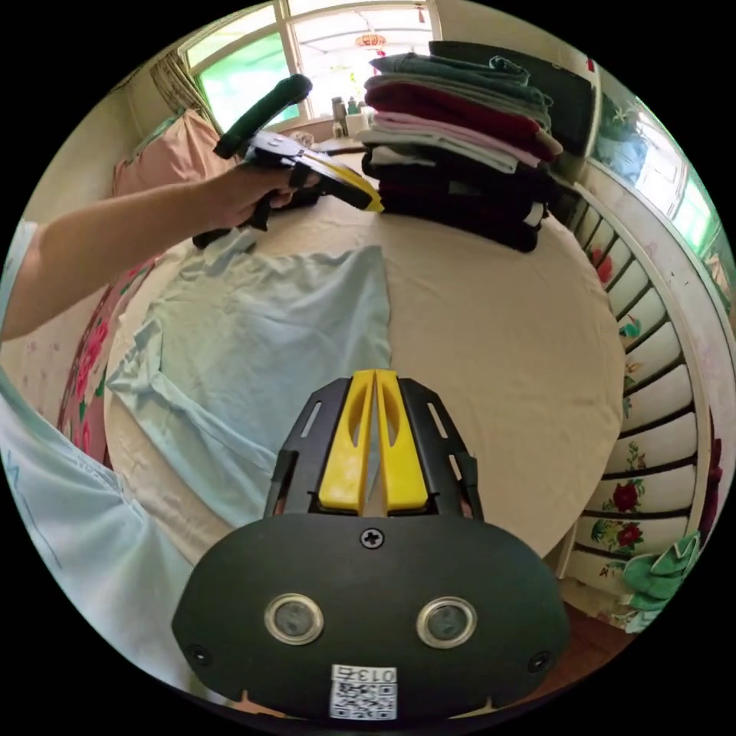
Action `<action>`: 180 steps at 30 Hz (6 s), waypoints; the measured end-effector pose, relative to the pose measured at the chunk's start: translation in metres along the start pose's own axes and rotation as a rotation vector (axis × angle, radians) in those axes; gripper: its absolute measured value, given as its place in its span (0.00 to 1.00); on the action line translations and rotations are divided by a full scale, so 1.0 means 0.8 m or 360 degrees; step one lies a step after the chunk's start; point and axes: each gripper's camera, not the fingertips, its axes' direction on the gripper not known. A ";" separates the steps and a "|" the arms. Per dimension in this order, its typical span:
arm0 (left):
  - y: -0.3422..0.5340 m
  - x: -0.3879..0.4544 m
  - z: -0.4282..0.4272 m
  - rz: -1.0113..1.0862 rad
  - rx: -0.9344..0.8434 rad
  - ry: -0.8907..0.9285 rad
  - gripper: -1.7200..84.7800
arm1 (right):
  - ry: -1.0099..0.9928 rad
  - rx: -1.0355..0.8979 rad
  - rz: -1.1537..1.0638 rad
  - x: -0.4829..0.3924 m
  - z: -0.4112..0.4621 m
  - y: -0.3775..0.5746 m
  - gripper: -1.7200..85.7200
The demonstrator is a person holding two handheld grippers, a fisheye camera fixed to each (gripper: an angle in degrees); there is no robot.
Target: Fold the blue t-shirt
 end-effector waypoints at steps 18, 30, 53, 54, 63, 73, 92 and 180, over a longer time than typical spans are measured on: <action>0.052 0.110 0.041 0.0128 -0.0280 0.0292 0.02 | -0.0150 -0.0099 0.0190 0.107 0.024 -0.056 0.03; 0.047 0.093 0.055 0.0059 -0.0236 0.0368 0.02 | -0.0229 -0.0082 -0.0219 0.071 0.007 -0.066 0.09; 0.045 0.083 0.074 0.0036 -0.0186 0.0390 0.02 | -0.1049 -0.0212 0.0201 0.215 -0.006 -0.080 0.13; 0.046 0.083 0.075 0.0032 -0.0182 0.0392 0.02 | -0.1045 -0.0220 0.0197 0.213 -0.002 -0.081 0.12; 0.047 0.088 0.084 0.0031 -0.0178 0.0385 0.02 | -0.0917 -0.0327 -0.0030 0.153 0.014 -0.114 0.07; 0.054 0.098 0.095 0.0010 -0.0180 0.0392 0.02 | -0.0380 0.0130 0.0321 0.218 -0.071 -0.091 0.03; 0.020 0.060 0.093 0.0040 -0.0118 0.0203 0.02 | -0.0307 -0.0179 -0.0049 0.081 0.033 -0.047 0.02; 0.642 0.251 -0.153 -0.0622 -0.0351 -0.0152 0.02 | -0.0864 -0.0214 -0.0368 0.021 0.322 0.176 0.03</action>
